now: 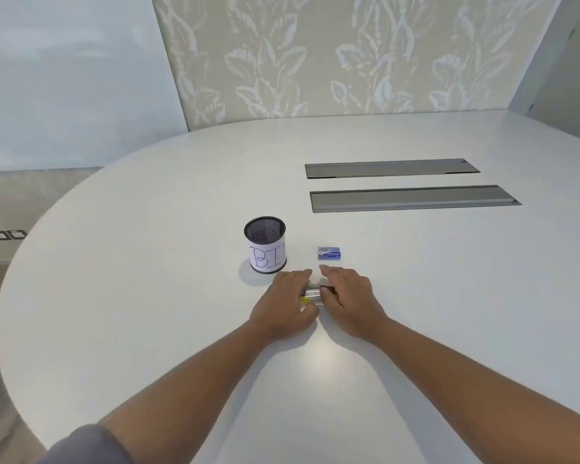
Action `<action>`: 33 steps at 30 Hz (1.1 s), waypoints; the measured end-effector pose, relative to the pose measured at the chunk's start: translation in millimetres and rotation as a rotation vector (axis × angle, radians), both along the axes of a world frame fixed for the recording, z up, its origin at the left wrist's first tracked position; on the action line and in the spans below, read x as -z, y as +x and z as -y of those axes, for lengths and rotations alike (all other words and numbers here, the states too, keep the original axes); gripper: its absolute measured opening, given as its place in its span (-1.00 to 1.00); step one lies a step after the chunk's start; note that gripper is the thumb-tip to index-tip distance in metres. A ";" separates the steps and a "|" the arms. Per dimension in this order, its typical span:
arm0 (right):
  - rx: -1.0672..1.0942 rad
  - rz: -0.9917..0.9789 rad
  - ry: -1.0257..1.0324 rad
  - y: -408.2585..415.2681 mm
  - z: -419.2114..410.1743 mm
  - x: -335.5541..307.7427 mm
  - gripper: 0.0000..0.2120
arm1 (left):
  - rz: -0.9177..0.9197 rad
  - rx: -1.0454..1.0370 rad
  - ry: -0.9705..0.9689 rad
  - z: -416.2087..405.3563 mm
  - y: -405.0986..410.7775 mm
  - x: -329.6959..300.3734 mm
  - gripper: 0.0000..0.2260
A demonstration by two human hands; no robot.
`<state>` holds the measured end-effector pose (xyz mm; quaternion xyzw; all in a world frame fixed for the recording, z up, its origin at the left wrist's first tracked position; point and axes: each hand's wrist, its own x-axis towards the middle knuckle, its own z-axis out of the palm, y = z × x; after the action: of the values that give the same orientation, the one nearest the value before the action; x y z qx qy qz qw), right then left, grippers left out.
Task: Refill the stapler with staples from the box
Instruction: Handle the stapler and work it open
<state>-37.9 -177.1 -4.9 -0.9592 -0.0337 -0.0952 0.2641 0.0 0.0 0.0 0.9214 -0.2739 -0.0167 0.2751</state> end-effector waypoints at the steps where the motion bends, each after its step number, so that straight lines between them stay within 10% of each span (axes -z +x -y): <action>1: 0.004 -0.008 0.028 0.5 0.9 0.0 -0.47 | -0.005 0.003 -0.018 0.2 0.9 0.3 -0.39; 33: -0.041 -0.017 0.340 1.8 9.1 4.1 -0.76 | -0.404 -0.049 -0.522 -8.3 27.5 0.4 -0.79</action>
<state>-36.0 -186.2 -9.1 -0.9005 -0.0344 -0.0862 0.4247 27.5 8.3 -0.4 0.8042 -0.1865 -0.1218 0.5511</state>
